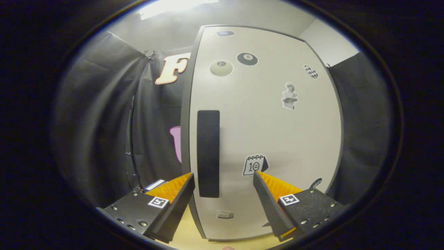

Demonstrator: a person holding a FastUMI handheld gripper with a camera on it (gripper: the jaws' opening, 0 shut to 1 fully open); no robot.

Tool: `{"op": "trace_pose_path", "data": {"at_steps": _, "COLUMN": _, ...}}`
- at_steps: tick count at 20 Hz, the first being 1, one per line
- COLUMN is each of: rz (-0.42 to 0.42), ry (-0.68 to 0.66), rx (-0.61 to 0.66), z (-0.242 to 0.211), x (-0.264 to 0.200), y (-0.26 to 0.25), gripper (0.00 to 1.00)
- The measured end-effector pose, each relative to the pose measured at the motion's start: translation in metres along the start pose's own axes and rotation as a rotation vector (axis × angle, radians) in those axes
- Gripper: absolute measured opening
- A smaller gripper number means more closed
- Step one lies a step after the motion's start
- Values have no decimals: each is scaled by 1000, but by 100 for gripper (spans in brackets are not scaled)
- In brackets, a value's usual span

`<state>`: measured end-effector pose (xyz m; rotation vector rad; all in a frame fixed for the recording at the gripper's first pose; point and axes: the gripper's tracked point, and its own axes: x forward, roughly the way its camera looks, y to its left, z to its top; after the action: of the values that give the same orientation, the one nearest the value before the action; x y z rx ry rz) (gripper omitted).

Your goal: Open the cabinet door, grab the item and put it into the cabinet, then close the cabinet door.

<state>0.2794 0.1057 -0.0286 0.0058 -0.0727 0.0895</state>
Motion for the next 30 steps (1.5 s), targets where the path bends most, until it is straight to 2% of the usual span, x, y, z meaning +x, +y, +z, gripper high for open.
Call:
{"op": "trace_pose_path", "data": {"at_steps": 12, "rz": -53, "ry": 38, "rx": -62, "z": 28, "x": -176, "y": -43, "gripper": 99}}
{"op": "trace_pose_path", "data": {"at_steps": 18, "rz": -135, "ry": 24, "rx": -47, "z": 38, "x": -243, "y": -76, "gripper": 100}}
{"op": "trace_pose_path", "data": {"at_steps": 22, "rz": -160, "ry": 15, "rx": -32, "z": 46, "x": -263, "y": -89, "gripper": 99}}
{"op": "trace_pose_path", "data": {"at_steps": 30, "rz": -136, "ry": 22, "rx": -24, "z": 44, "x": -263, "y": -85, "gripper": 99}}
